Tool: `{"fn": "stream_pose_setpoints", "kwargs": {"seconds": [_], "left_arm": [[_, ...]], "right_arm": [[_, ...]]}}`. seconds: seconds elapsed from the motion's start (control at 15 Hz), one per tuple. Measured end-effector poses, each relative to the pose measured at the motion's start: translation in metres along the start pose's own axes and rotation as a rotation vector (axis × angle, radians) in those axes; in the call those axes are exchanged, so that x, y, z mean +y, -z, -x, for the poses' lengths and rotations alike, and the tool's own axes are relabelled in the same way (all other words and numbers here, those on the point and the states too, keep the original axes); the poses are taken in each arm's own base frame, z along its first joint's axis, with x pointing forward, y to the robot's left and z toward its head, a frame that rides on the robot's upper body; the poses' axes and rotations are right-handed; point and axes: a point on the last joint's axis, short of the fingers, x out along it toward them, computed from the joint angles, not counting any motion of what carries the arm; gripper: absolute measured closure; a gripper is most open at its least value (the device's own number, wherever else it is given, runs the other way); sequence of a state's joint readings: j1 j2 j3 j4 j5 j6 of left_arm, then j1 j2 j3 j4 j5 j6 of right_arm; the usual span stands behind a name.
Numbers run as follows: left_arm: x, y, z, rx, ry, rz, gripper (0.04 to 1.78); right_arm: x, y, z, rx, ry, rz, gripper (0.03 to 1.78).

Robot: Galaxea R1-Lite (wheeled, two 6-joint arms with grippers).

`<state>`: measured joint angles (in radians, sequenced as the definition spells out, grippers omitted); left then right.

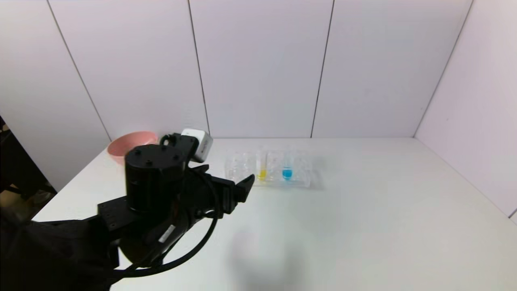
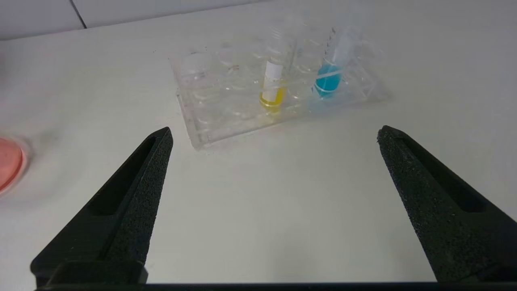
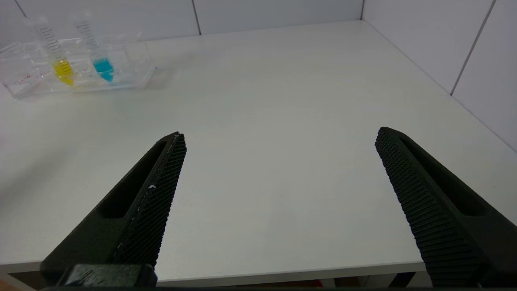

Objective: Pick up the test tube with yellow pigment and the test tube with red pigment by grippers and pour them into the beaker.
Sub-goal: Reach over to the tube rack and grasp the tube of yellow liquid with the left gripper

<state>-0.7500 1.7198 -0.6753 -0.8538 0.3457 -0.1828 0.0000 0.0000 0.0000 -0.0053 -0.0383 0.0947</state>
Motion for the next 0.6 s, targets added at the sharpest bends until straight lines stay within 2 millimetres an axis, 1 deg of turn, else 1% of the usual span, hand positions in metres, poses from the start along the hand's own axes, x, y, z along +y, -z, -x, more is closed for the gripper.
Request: {"fn": "stream_pose_setpoints", "kwargs": {"seconds": [0.27,0.6], "left_arm": [[-0.028,0.006,-0.048,-0.041,-0.093,0.004,0.06],[-0.044,0.030,-0.092,-0.049,-0.152,-0.003,0.06]], "right_arm": [[0.000,0.000,0.000,0.000,0.000,0.000,0.10],[0.000,0.000,0.000,0.000,0.000,0.000,0.10]]}}
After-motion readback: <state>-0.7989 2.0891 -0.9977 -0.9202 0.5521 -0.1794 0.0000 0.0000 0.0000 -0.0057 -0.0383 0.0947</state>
